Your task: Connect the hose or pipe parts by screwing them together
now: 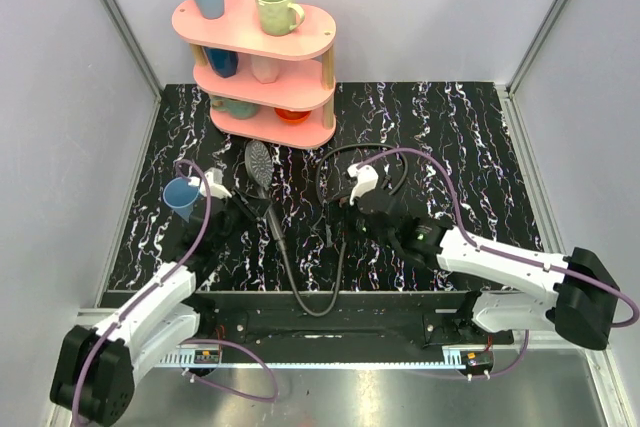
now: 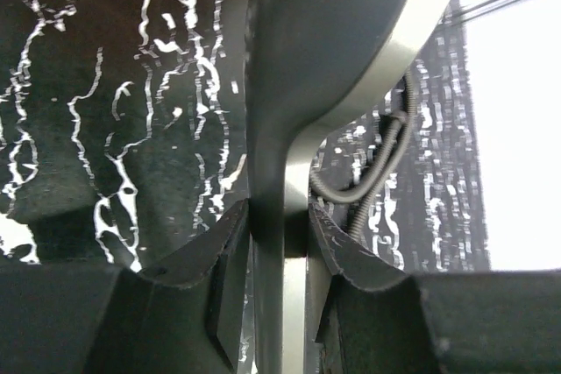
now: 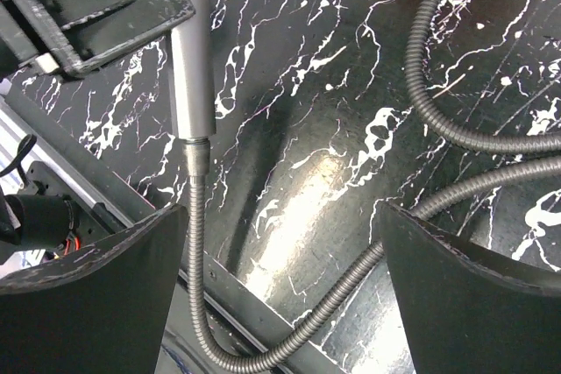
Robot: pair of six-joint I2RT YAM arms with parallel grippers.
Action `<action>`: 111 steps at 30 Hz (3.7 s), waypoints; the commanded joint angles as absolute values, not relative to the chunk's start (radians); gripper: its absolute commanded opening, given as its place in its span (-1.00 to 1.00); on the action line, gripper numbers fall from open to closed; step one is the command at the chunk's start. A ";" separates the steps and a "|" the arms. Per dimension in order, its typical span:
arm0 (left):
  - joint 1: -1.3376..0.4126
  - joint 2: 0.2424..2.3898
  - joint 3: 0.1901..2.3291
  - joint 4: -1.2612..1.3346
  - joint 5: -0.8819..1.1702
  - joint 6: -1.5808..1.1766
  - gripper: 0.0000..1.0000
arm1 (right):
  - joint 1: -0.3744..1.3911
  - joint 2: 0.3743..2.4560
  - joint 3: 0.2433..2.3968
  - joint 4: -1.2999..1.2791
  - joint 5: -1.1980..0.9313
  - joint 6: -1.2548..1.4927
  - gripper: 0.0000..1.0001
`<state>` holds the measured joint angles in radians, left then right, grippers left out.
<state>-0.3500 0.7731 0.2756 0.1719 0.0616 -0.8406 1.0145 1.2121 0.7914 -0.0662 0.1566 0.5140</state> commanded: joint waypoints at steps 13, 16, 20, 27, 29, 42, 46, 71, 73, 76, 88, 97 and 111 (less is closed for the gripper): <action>-0.351 1.198 0.419 0.324 0.048 -0.816 -1.00 | 1.012 1.106 0.741 -0.104 0.248 0.526 1.00; -0.351 1.241 0.413 0.344 0.054 -0.815 -0.98 | 1.012 1.100 0.738 -0.107 0.250 0.526 0.99; -0.351 1.282 0.437 0.324 0.060 -0.796 -0.64 | 1.012 1.112 0.733 -0.118 0.265 0.532 0.99; -0.351 1.230 0.505 0.204 0.045 -0.750 -0.07 | 1.012 1.149 0.736 -0.170 0.346 0.575 1.00; -0.351 1.187 0.524 0.160 0.023 -0.735 -0.04 | 1.012 1.204 0.749 -0.230 0.448 0.613 0.98; -0.351 0.959 0.552 0.014 0.014 -0.713 0.11 | 1.005 1.557 0.833 -0.322 0.466 0.883 0.36; -0.351 0.844 0.618 -0.095 0.011 -0.686 0.28 | 0.976 1.649 0.860 -0.322 0.471 0.911 0.20; -0.351 0.609 0.707 -0.305 -0.006 -0.535 0.58 | 0.497 1.827 1.083 -0.333 0.417 0.629 -0.71; -0.351 0.600 0.713 -0.305 0.032 -0.526 0.60 | 0.497 1.784 1.060 -0.336 0.400 0.634 -0.45; -0.351 0.571 0.727 -0.313 0.087 -0.477 0.61 | 0.497 1.665 1.040 -0.391 0.374 0.618 0.07; -0.351 0.437 0.729 -0.279 0.334 -0.445 0.98 | 0.495 0.955 1.046 -0.771 0.083 0.451 0.99; -0.351 0.284 0.692 -0.301 0.286 -0.439 0.98 | 0.495 0.531 0.983 -0.807 -0.028 0.475 0.99; -0.351 0.213 0.693 -0.390 0.235 -0.382 0.98 | 0.497 0.383 0.928 -0.802 -0.034 0.503 0.99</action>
<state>-0.3504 0.2356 0.6926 -0.3828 0.2626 -0.4049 0.4988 0.3828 0.9195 -0.8131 -0.0116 0.5098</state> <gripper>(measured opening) 0.988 0.994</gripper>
